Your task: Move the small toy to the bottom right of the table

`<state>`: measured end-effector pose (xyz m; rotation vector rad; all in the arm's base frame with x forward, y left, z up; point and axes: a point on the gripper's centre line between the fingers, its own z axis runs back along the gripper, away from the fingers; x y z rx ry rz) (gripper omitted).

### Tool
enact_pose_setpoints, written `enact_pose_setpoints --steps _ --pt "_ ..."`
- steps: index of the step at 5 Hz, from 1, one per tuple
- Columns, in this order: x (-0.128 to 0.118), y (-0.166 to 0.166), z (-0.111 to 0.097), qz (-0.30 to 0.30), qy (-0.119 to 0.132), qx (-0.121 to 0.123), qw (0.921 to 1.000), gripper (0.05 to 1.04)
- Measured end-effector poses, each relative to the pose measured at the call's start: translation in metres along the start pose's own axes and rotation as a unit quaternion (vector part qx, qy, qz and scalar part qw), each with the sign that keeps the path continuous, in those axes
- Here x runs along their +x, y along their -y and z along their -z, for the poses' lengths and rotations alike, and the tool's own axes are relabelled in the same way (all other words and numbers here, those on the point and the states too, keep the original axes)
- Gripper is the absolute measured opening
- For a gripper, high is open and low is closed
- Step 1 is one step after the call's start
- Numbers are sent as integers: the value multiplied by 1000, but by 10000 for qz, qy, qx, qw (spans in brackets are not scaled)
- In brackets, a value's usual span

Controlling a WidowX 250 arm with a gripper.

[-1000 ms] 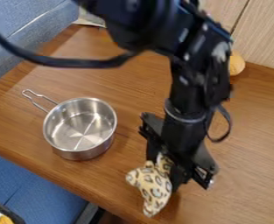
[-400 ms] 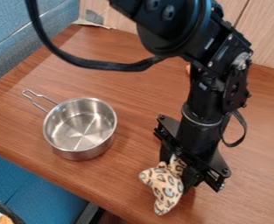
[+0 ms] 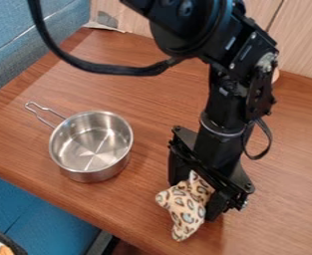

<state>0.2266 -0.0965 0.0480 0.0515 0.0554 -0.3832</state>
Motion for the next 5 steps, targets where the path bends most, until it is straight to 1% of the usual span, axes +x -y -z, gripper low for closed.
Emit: enact_pose_setpoints --steps 1,2,4,5 --pt "-1 -8 -8 -99 8 -33 9999 1007" --pt "-1 -20 -27 -271 90 -96 9995 1001" --pt "-9 -37 -65 -556 498 -361 9966 1001" --pt "-7 -44 -75 -385 474 -463 9971 1001"
